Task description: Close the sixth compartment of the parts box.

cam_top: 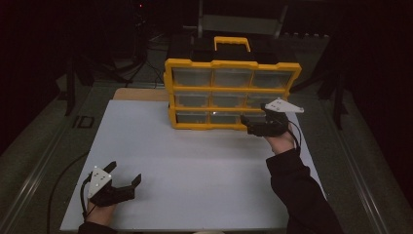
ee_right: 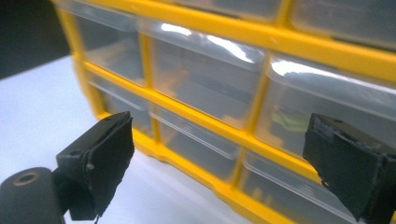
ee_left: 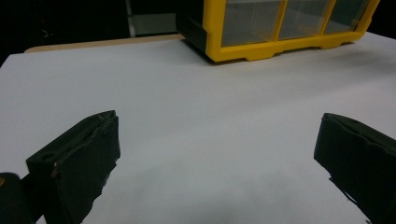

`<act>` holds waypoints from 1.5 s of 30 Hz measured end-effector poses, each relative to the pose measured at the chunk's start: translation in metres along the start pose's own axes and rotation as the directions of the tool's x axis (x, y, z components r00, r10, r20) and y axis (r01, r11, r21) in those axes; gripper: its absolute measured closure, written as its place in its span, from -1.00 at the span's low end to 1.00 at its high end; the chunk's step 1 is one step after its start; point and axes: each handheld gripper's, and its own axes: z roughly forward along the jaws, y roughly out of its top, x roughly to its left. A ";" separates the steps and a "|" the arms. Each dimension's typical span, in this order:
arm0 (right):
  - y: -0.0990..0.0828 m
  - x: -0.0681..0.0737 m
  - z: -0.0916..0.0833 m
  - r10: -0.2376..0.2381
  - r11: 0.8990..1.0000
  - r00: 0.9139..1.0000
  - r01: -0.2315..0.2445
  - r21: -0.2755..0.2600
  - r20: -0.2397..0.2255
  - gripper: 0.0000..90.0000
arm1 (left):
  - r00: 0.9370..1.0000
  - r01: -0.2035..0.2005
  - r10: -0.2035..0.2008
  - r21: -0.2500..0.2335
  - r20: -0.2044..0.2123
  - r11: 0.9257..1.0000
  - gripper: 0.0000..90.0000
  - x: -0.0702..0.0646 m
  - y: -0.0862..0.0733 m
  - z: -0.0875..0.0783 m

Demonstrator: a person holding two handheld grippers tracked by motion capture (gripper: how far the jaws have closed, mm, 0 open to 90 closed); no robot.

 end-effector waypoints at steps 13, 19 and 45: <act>0.014 0.022 -0.016 -0.074 0.996 0.981 0.064 -0.061 -0.177 -0.79 | 1.000 0.001 -0.001 0.004 0.001 1.000 -0.97 0.000 0.000 0.001; 0.014 0.029 -0.025 -0.092 0.993 0.961 0.071 -0.090 -0.261 -0.79 | 1.000 0.000 0.000 0.004 0.004 1.000 -0.97 0.000 0.000 0.001; -0.055 0.021 -0.038 -0.126 0.992 0.919 0.118 -0.044 -0.374 -0.79 | 1.000 -0.004 0.004 0.004 0.006 1.000 -0.97 -0.001 0.000 0.001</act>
